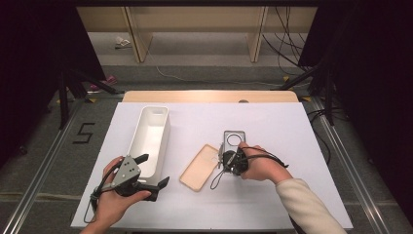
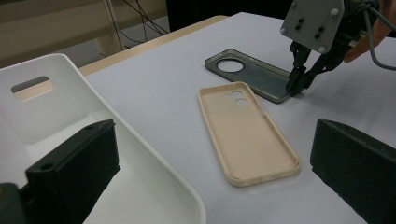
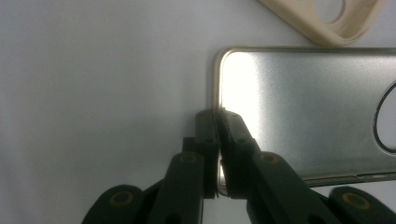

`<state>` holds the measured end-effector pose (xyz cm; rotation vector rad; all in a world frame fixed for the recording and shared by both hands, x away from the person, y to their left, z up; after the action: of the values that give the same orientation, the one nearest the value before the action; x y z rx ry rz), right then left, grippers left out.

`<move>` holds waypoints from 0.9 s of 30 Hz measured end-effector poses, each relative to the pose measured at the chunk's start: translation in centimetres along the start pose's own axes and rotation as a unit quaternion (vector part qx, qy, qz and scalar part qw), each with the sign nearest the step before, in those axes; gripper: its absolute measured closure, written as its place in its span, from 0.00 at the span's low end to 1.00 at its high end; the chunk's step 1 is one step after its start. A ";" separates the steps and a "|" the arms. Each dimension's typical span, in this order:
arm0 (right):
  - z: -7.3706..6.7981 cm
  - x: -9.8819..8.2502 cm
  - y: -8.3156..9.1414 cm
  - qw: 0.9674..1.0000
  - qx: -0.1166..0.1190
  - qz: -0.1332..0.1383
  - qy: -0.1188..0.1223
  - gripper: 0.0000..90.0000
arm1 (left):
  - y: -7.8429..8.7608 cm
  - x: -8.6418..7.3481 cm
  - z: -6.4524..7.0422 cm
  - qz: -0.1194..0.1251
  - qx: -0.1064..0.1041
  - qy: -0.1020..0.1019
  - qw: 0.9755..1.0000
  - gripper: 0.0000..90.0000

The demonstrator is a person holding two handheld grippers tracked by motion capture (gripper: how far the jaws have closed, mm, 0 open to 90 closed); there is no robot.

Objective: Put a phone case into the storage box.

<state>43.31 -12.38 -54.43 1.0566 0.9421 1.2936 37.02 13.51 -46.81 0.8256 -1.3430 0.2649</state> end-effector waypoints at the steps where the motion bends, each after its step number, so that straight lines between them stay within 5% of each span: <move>1: 0.0 0.0 0.0 1.000 0.000 -0.001 0.002 0.96 | 0.0 0.0 0.0 0.000 0.000 0.000 1.000 0.01; 16: 0.4 -0.3 0.7 1.000 -0.017 0.015 0.004 0.97 | 0.0 0.0 0.0 0.001 -0.001 0.002 1.000 0.01; 27: 0.7 -1.0 2.1 0.997 -0.036 0.069 -0.018 0.97 | 0.0 0.1 0.1 0.003 -0.001 0.001 1.000 0.01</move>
<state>43.32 -13.43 -52.29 1.1003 0.8000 1.4072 36.98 13.46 -46.71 0.8195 -1.3431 0.2698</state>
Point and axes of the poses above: each handheld gripper's, and its own axes: y roughly backward along the jaws, x roughly out of its top, z roughly to its right, the point moved 9 cm from there along -y, roughly forward along the jaws, and after that the axes turned 5 degrees about -x, right-handed, at the moved point
